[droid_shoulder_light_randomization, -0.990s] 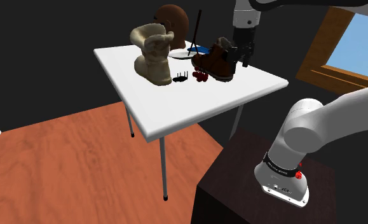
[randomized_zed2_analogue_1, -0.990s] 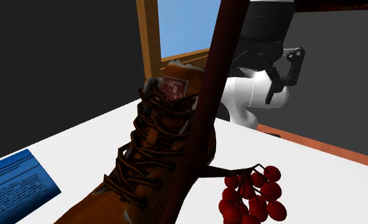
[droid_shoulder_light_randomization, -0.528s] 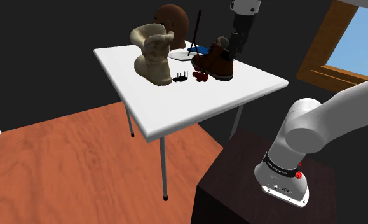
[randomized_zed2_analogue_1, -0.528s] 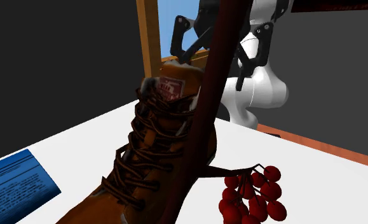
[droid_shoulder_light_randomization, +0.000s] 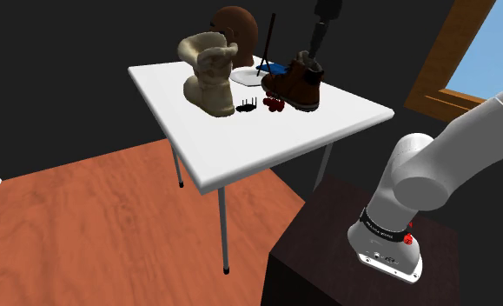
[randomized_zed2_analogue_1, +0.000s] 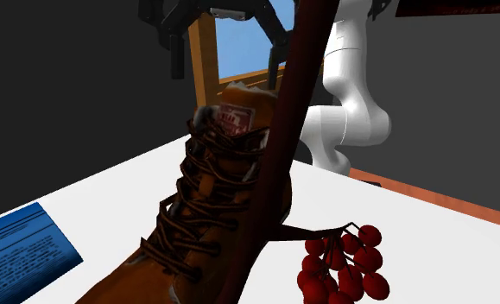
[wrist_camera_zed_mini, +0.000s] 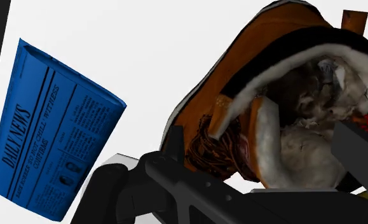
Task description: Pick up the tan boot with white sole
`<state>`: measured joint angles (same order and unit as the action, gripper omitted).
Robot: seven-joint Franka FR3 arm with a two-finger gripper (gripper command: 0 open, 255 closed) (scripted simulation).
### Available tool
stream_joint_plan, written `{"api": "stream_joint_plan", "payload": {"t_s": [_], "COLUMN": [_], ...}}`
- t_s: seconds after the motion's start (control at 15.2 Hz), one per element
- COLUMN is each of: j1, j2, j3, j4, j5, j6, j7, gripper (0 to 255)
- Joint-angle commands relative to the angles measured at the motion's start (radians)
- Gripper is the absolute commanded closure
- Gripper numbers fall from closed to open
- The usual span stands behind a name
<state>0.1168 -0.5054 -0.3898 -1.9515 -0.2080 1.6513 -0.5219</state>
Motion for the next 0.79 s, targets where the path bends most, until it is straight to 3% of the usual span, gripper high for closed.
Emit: {"api": "stream_joint_plan", "payload": {"t_s": [0.0,0.53,0.59,0.73], "j1": [0.007,-0.001,-0.001,-0.001], "j2": [0.012,-0.015,-0.016,-0.016], "j3": [-0.016,-0.021,-0.021,-0.021], "j4": [0.005,-0.106,-0.106,-0.106], "j5": [0.003,-0.010,-0.011,-0.011], "j6": [0.021,0.105,0.104,0.105], "j7": [-0.033,-0.023,-0.023,-0.023], "gripper": [0,0,255,255]}}
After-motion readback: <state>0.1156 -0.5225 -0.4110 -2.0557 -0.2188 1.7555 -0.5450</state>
